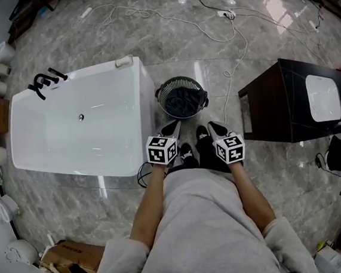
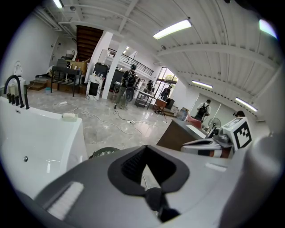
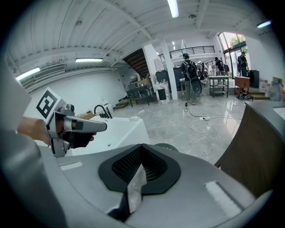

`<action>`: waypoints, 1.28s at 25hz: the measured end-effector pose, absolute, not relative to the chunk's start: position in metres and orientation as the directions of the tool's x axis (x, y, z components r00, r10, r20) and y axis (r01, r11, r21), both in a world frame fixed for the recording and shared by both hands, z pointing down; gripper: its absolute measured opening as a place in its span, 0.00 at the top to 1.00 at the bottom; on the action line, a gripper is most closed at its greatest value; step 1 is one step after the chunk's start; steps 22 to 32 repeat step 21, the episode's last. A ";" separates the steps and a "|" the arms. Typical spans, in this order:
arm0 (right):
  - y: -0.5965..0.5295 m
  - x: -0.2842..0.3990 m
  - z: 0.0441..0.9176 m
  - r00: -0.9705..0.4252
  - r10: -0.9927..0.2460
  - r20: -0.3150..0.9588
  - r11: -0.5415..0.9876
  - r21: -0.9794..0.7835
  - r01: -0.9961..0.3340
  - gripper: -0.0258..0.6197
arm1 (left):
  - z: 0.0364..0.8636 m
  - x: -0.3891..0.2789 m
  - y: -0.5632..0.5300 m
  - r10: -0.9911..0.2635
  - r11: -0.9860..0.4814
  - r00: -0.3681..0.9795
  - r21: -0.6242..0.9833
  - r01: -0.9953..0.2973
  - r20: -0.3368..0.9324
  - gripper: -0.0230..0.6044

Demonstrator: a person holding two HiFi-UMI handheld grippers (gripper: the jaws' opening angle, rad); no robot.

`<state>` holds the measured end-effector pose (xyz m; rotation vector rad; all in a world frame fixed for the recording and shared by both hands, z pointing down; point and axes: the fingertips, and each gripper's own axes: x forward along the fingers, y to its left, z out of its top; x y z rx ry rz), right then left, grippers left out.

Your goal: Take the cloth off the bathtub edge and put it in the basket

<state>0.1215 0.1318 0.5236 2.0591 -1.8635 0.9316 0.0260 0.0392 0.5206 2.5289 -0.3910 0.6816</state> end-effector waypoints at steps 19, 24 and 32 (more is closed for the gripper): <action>0.130 0.123 0.516 -0.011 -0.834 0.552 -0.157 -0.257 -0.954 0.96 | 0.514 0.031 0.035 -0.166 -0.828 0.844 0.393 -0.400 0.509 0.87; 0.130 0.124 0.516 -0.014 -0.834 0.551 -0.153 -0.256 -0.954 0.96 | 0.515 0.033 0.035 -0.166 -0.828 0.845 0.393 -0.400 0.508 0.87; 0.130 0.124 0.516 -0.014 -0.834 0.551 -0.153 -0.256 -0.954 0.96 | 0.515 0.033 0.035 -0.166 -0.828 0.845 0.393 -0.400 0.508 0.87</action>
